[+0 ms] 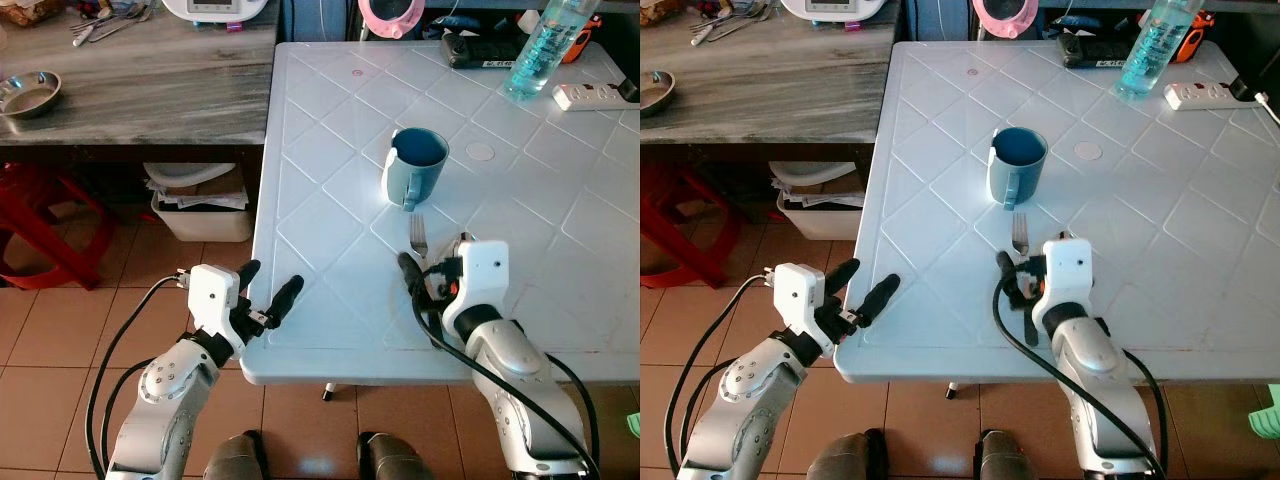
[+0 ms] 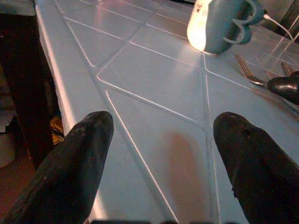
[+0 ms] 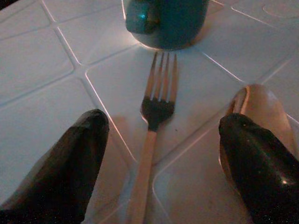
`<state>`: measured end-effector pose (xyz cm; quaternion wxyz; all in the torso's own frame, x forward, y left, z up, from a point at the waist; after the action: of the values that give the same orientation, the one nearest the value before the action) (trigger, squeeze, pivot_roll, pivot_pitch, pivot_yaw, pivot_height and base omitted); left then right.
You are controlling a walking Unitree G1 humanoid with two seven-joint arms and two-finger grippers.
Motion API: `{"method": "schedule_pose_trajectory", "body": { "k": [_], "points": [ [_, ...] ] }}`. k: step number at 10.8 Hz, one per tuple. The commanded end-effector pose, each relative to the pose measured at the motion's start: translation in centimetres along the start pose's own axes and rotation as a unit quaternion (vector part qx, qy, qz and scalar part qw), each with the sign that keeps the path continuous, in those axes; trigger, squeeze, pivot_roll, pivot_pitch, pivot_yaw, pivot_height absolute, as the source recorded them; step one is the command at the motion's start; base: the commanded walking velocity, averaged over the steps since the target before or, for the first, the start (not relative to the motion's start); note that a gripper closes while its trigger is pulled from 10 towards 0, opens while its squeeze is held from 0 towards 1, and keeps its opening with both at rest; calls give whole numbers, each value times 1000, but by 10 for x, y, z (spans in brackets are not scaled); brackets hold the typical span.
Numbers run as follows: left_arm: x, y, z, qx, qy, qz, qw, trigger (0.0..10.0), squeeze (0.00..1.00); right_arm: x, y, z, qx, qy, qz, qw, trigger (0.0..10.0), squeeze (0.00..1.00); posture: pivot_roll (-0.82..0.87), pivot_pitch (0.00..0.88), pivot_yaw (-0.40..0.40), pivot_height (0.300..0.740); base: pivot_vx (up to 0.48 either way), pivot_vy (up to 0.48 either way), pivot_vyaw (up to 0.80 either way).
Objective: Setting the table
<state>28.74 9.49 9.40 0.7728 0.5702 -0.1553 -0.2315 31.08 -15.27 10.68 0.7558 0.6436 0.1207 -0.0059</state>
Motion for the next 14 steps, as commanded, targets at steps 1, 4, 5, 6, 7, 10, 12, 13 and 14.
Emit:
{"method": "schedule_pose_trajectory", "body": {
  "k": [1,4,5,6,7,10,12,13,14],
  "points": [
    [-2,0,2,8,-1,-4,1000,10000,0,0,-6,2,8,-2,-12,1000,0,0,-77,163,37,740,0,0,0],
    [-2,-1,2,10,-2,-4,1000,10000,0,9,-4,3,9,7,-14,1000,510,0,-70,163,33,740,0,0,0],
    [-3,-1,2,11,-1,-5,1000,10000,0,10,-4,1,7,15,-17,1000,0,0,-70,163,32,740,0,0,0],
    [-3,-1,3,12,-1,-5,1000,10000,0,11,-9,-1,7,19,-26,999,2549,0,-68,163,32,740,0,0,0],
    [-3,-1,3,12,-2,-6,1000,10000,0,12,-13,-4,8,26,-33,999,3255,0,-69,163,33,740,0,0,0],
    [-4,-2,4,15,-6,-9,1000,10000,0,12,-29,-22,23,73,-85,993,3686,0,-68,167,34,740,0,0,0],
    [-4,-3,3,15,-6,-11,1000,10000,0,5,-50,-24,31,79,-134,987,3373,0,-67,171,32,740,0,0,0],
    [-5,-4,5,14,-10,-13,1000,10000,0,4,-54,-25,38,80,-144,986,157,0,-67,171,32,740,0,0,0],
    [-5,-4,5,13,-13,-14,1000,10000,0,3,-57,-27,50,89,-156,983,0,0,-67,171,32,740,0,0,0]
  ]
}}
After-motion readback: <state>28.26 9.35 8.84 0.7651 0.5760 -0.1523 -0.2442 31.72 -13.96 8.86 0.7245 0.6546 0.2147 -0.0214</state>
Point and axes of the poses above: a point about 5 cm out from each wrist's last joint towards the gripper, its own x axis pointing out of the wrist towards the gripper, its own y axis along the axis of the wrist's last joint, z = x × y, the point moved 6 cm from there along x, pointing out of the wrist towards the gripper, and after that the axes turned 8 degrees about -x, right-handed, at the moved point
